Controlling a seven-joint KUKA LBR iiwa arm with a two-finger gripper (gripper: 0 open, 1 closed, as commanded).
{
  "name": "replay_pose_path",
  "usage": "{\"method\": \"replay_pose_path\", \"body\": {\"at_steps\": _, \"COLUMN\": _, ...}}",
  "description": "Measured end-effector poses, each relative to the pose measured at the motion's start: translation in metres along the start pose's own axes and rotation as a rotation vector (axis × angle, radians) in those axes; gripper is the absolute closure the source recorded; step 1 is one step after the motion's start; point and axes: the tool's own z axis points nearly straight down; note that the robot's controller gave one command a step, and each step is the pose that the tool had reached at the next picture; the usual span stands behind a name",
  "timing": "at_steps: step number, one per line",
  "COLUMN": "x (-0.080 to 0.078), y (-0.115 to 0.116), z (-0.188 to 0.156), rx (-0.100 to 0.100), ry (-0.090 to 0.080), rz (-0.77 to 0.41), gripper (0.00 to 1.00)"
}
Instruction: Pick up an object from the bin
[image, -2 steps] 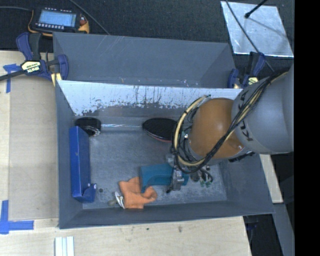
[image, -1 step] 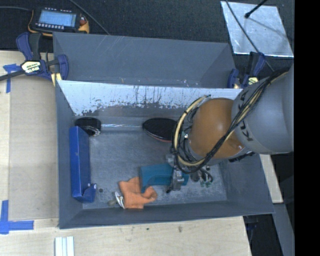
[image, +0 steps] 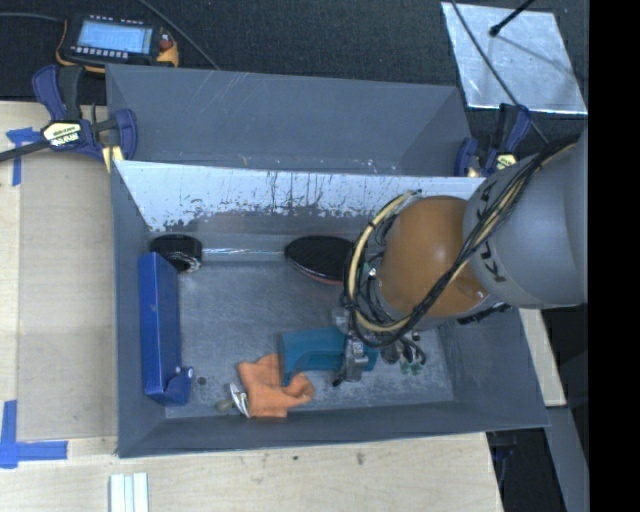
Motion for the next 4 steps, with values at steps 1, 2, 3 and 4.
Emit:
{"method": "replay_pose_path", "body": {"at_steps": 1, "x": 0.0, "y": 0.0, "z": 0.0, "rx": 0.0, "ry": 0.0, "rz": 0.0, "gripper": 1.0}}
{"method": "replay_pose_path", "body": {"at_steps": 2, "x": 0.0, "y": 0.0, "z": 0.0, "rx": 0.0, "ry": 0.0, "rz": 0.0, "gripper": 1.0}}
{"method": "replay_pose_path", "body": {"at_steps": 3, "x": 0.0, "y": 0.0, "z": 0.0, "rx": 0.0, "ry": 0.0, "rz": 0.0, "gripper": 1.0}}
{"method": "replay_pose_path", "body": {"at_steps": 4, "x": 0.0, "y": 0.0, "z": 0.0, "rx": 0.0, "ry": 0.0, "rz": 0.0, "gripper": 1.0}}
